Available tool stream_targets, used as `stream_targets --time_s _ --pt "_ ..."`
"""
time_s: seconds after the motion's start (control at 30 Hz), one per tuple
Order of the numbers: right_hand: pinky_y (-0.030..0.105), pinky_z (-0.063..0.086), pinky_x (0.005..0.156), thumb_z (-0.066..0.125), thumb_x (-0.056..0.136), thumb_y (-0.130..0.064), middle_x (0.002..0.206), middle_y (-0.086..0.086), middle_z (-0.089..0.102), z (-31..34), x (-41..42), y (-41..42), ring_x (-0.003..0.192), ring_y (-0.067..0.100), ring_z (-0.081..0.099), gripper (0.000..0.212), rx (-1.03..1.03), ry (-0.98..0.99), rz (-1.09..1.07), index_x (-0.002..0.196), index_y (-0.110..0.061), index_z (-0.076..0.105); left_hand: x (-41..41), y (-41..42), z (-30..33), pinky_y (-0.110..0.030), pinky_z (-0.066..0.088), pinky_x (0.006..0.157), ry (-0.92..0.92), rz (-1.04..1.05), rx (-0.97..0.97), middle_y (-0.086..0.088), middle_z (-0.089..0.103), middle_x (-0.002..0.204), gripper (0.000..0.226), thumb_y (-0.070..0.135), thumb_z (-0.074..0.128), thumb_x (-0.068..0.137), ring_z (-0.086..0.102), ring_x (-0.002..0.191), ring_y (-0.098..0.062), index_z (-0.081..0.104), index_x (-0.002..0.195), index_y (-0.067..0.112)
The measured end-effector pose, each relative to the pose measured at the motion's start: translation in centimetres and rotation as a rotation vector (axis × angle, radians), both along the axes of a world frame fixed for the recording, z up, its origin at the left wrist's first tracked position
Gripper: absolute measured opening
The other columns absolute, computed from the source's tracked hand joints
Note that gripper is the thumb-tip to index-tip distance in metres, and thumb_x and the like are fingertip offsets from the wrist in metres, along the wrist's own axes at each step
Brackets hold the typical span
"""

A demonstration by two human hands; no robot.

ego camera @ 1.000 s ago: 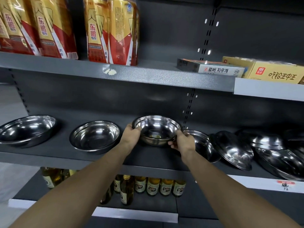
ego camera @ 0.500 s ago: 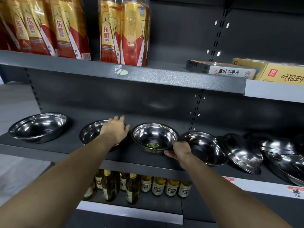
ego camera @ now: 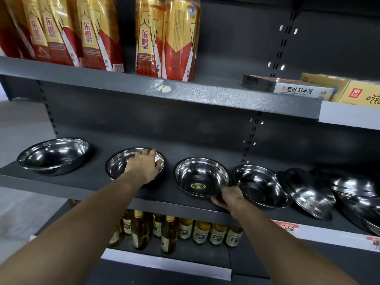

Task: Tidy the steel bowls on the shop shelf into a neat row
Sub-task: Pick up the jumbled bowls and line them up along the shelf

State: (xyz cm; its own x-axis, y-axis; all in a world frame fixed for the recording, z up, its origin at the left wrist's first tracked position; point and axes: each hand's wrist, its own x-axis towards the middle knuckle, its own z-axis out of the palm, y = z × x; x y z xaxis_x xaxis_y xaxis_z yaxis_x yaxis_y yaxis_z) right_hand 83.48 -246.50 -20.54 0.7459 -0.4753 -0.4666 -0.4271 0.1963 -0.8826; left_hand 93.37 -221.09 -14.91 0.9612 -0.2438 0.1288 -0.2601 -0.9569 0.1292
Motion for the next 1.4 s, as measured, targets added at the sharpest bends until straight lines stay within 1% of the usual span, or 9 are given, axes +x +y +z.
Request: stream_targets --time_s 0.2,0.37,0.53,0.63,0.8,1.07,1.2,1.3,1.4 --pt "0.027 0.058 0.05 0.054 0.101 -0.032 0.068 0.01 0.072 0.6 -0.5 -0.3 0.055 0.018 0.07 0.03 -0.027 0.026 -0.019 0.094 -0.004 0.064 0.1 -2.2 0.4 -0.044 0.04 0.106 -0.016 -0.072 -0.071 -0.013 0.049 0.142 0.054 0.04 0.037 0.101 0.044 0.132 -0.032 0.038 0.146 0.011" --pt "0.029 0.055 0.047 0.051 0.102 -0.039 0.072 0.012 0.071 1.7 -2.0 -1.0 0.055 0.021 0.069 0.038 -0.078 0.074 -0.027 0.087 -0.005 0.062 0.0 -5.7 1.1 -0.045 0.043 0.101 -0.015 -0.186 -0.111 -0.013 0.051 0.138 0.051 0.041 0.036 0.101 0.046 0.128 -0.032 0.042 0.142 0.011" --pt "0.028 0.054 0.05 0.048 0.102 -0.045 0.08 0.01 0.072 2.6 -4.5 -2.7 0.062 0.021 0.068 0.043 -0.106 0.107 -0.073 0.096 -0.005 0.063 -1.2 -9.7 1.6 -0.042 0.041 0.1 -0.034 -0.355 -0.107 -0.011 0.052 0.138 0.049 0.04 0.034 0.102 0.049 0.126 -0.029 0.045 0.141 0.013" --pt "0.024 0.052 0.044 0.049 0.102 -0.043 0.076 0.008 0.071 3.0 -6.0 -3.6 0.055 0.018 0.065 0.041 -0.141 0.105 -0.14 0.094 -0.006 0.066 -2.1 -11.8 1.6 -0.042 0.041 0.101 -0.041 -0.442 -0.108 -0.011 0.052 0.138 0.049 0.039 0.035 0.102 0.049 0.125 -0.029 0.046 0.141 0.013" --pt "0.023 0.049 0.043 0.05 0.102 -0.036 0.066 0.007 0.069 3.4 -8.4 -5.7 0.048 0.018 0.061 0.039 -0.199 0.045 -0.313 0.083 -0.006 0.065 -3.1 -14.8 1.5 -0.042 0.041 0.102 -0.011 -0.541 -0.111 -0.01 0.051 0.14 0.05 0.041 0.036 0.101 0.048 0.128 -0.031 0.046 0.141 0.014" --pt "0.022 0.046 0.035 0.054 0.101 -0.03 0.065 0.009 0.065 3.0 -12.0 -10.5 0.043 0.019 0.058 0.033 -0.193 0.016 -0.475 0.081 -0.005 0.061 -5.3 -19.7 1.1 -0.042 0.042 0.104 0.011 -0.623 -0.088 -0.01 0.052 0.139 0.05 0.043 0.036 0.1 0.05 0.127 -0.031 0.047 0.141 0.015" --pt "0.026 0.049 0.044 0.055 0.101 -0.031 0.065 0.008 0.066 2.4 -13.2 -13.4 0.048 0.02 0.06 0.034 -0.167 0.002 -0.481 0.079 -0.006 0.061 -6.9 -22.4 1.0 -0.042 0.043 0.1 0.009 -0.617 -0.055 -0.011 0.053 0.136 0.049 0.044 0.036 0.1 0.051 0.124 -0.031 0.05 0.137 0.014" --pt "0.023 0.047 0.041 0.055 0.101 -0.036 0.067 0.008 0.067 2.2 -14.1 -15.8 0.05 0.019 0.061 0.037 -0.177 0.018 -0.447 0.079 -0.006 0.061 -8.1 -24.9 1.0 -0.041 0.043 0.096 0.012 -0.593 -0.041 -0.01 0.055 0.133 0.047 0.045 0.038 0.099 0.052 0.122 -0.03 0.055 0.129 0.014" --pt "0.024 0.047 0.043 0.054 0.101 -0.036 0.068 0.009 0.066 2.3 -15.1 -18.6 0.052 0.019 0.061 0.036 -0.184 0.037 -0.425 0.08 -0.006 0.06 -9.4 -27.6 1.1 -0.042 0.043 0.097 0.031 -0.589 -0.029 -0.01 0.055 0.135 0.048 0.046 0.039 0.098 0.052 0.124 -0.031 0.055 0.132 0.016"
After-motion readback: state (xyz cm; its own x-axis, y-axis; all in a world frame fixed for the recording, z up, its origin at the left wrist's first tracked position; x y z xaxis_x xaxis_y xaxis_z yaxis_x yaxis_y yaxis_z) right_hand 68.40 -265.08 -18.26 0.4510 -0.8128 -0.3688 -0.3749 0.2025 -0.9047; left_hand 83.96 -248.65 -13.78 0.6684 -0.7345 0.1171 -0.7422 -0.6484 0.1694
